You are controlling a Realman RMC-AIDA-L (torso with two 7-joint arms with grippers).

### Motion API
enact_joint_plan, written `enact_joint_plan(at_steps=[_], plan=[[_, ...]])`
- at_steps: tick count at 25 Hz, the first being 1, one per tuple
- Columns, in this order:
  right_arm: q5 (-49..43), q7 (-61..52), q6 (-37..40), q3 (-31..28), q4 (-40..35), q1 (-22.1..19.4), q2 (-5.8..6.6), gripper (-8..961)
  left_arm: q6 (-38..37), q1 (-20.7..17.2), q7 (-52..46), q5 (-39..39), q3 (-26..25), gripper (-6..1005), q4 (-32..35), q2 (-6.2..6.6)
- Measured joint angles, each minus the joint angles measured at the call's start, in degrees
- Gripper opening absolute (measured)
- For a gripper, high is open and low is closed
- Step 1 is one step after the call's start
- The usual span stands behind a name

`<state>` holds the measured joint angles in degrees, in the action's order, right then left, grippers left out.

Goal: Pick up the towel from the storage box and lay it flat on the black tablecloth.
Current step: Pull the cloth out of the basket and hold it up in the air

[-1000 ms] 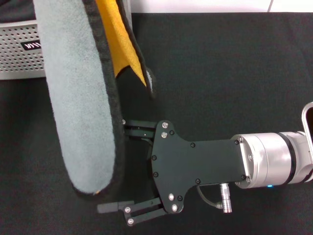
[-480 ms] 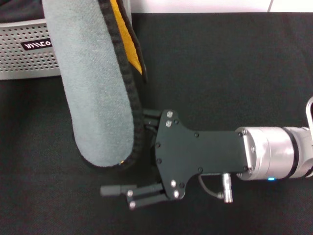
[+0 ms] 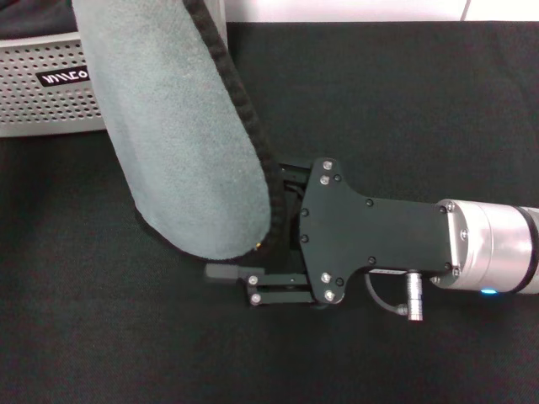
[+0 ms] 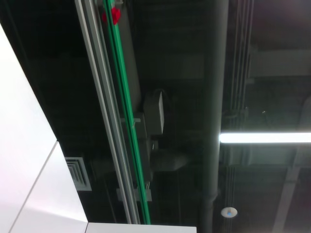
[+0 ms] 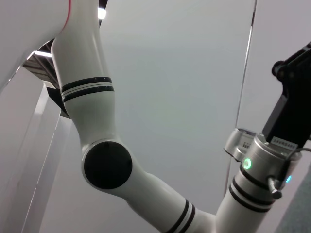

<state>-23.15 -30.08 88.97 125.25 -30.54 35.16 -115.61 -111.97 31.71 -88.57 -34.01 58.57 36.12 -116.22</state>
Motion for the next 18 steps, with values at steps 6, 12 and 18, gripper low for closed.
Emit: enact_joint_plan(at_steps=[6, 12, 18], plan=[[-0.3, -0.5, 0.8, -0.1, 1.6, -0.1, 0.13, 666, 0.0, -0.7, 0.1, -0.3, -1.4, 22, 0.0, 0.07], [-0.5, -0.8, 1.8, -0.2, 1.7, -0.7, 0.57, 643, -0.1, -1.4, 0.5, -0.3, -1.5, 22, 0.0, 0.29], [-0.6, -0.9, 2.4, -0.8, 1.7, -1.4, 0.81, 630, -0.2, -2.0, 0.5, -0.1, -1.5, 22, 0.0, 0.48]])
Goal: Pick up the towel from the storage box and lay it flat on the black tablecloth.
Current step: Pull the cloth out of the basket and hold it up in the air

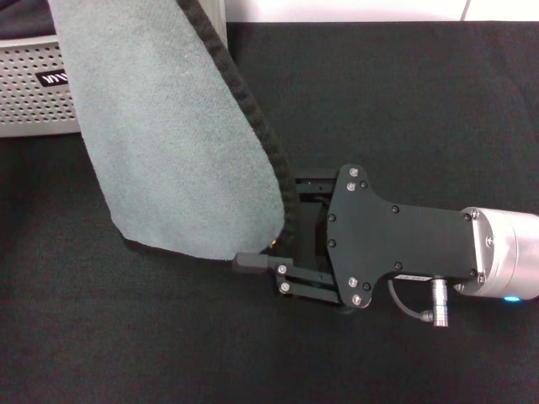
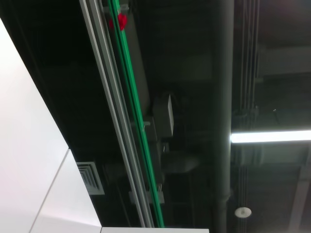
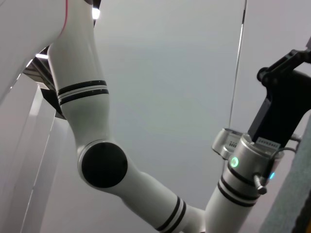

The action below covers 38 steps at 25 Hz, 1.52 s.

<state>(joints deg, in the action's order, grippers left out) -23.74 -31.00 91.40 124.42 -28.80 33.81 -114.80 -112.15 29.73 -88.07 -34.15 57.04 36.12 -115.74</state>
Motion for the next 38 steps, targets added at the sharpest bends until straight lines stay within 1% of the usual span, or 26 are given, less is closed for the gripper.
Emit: enact_joint_plan(at_steps=[6, 10, 28, 38], plan=[[0.0, -0.9, 1.6, -1.3, 1.4, -0.2, 0.26, 513, 0.0, -0.8, 0.1, 0.3, -0.1, 22, 0.0, 0.39], [0.0, -1.5, 2.5, -2.1, 2.3, -0.3, 0.28, 449, -0.1, -1.1, 0.2, 0.0, -1.3, 22, 0.0, 0.41], [0.0, -2.3, 2.6, -3.3, 2.2, -0.9, 0.87, 361, -0.2, -1.2, 0.8, 0.0, -1.4, 23, 0.0, 0.34], [0.0, -3.1, 2.6, -3.8, 2.7, -1.1, 0.9, 323, -0.2, -1.4, 1.0, 0.3, -1.4, 23, 0.0, 0.38]])
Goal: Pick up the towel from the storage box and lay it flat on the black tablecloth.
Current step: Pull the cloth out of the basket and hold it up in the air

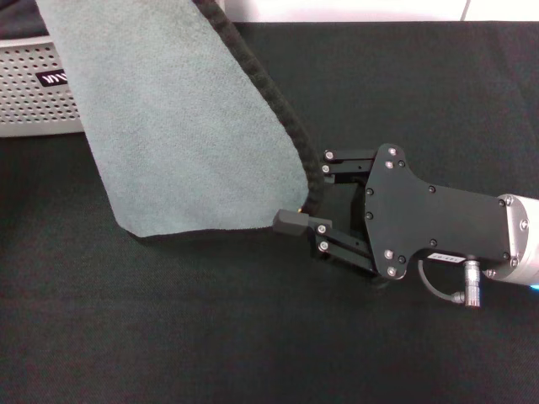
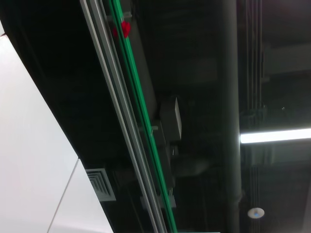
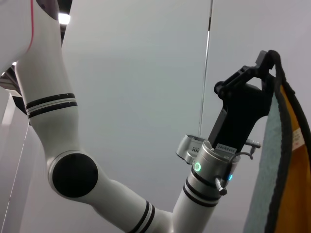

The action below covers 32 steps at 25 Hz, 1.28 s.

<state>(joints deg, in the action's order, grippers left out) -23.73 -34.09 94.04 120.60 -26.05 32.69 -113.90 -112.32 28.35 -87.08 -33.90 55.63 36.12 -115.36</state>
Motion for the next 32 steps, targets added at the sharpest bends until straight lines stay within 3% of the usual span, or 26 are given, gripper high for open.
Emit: enact_joint_plan(at_steps=[28, 32], plan=[[-0.1, 0.5, 0.7, -2.2, 0.2, -2.0, 0.08, 293, 0.0, -0.4, 0.4, 0.2, 0.0, 22, 0.0, 0.13], [-0.1, 1.4, 1.0, -4.0, 0.2, -2.8, -0.38, 289, -0.2, -0.6, 0.4, 0.2, 0.0, 23, 0.0, -0.13]])
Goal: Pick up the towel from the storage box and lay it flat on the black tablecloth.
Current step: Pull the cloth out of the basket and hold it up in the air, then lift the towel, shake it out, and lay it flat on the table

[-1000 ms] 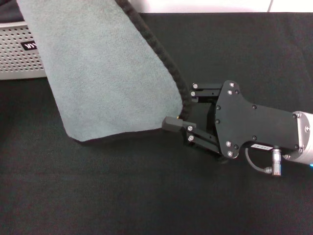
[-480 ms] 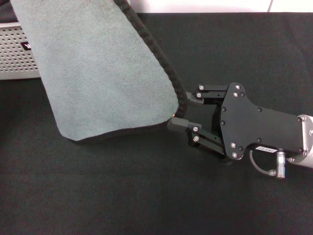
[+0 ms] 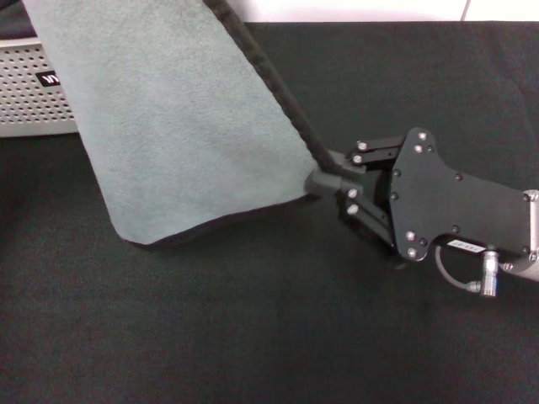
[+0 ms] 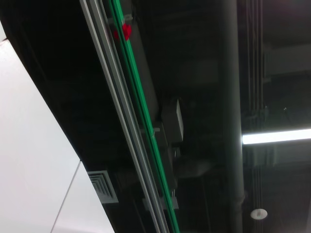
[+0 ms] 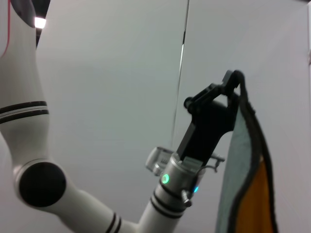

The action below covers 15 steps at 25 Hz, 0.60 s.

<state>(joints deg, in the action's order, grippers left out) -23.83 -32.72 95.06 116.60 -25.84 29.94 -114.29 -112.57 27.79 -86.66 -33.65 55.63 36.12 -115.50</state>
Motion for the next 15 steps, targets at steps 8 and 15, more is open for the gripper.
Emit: enact_joint_plan(at_steps=[8, 15], plan=[[0.0, 2.9, 1.1, -3.9, 0.0, -2.2, -0.62, 17, -0.2, -1.3, 0.0, -0.1, 0.0, 23, 0.0, -0.26], [0.0, -0.1, 0.7, -7.0, -1.2, -2.9, -0.24, 14, -0.2, -4.4, 1.5, -3.0, 0.0, 22, -0.6, -1.07]])
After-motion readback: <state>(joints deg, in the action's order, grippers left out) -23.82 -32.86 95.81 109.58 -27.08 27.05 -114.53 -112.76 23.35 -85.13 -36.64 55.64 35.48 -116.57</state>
